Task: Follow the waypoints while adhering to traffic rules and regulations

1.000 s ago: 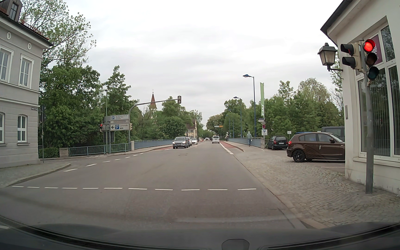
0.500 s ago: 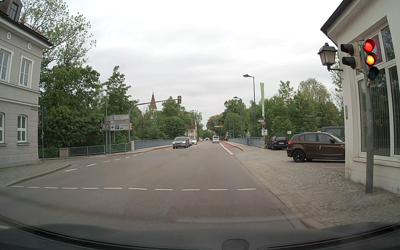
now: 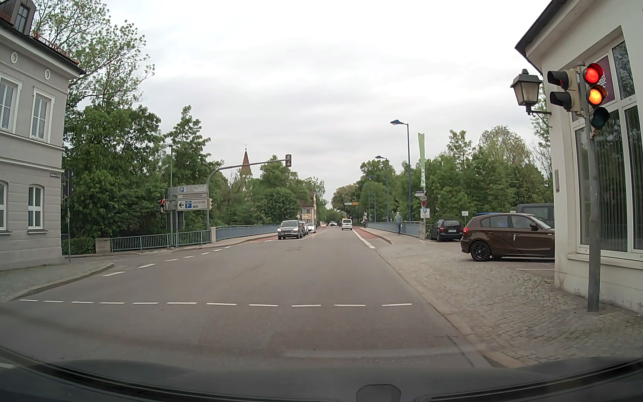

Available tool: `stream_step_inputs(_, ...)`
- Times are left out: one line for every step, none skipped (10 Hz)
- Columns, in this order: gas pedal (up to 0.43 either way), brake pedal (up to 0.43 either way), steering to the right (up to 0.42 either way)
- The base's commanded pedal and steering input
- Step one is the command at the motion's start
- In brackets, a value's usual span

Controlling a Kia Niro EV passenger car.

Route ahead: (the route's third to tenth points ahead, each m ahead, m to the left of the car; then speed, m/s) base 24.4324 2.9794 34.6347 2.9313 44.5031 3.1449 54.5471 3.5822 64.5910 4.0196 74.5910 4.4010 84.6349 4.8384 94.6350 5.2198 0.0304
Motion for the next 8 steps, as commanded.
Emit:
stream_step_inputs(0.189,0.000,-0.004)
stream_step_inputs(0.248,0.000,-0.004)
stream_step_inputs(0.299,0.000,-0.006)
stream_step_inputs(0.350,0.000,-0.011)
stream_step_inputs(0.390,0.000,-0.015)
stream_step_inputs(0.409,0.000,-0.016)
stream_step_inputs(0.409,0.000,-0.016)
stream_step_inputs(0.409,0.000,-0.016)
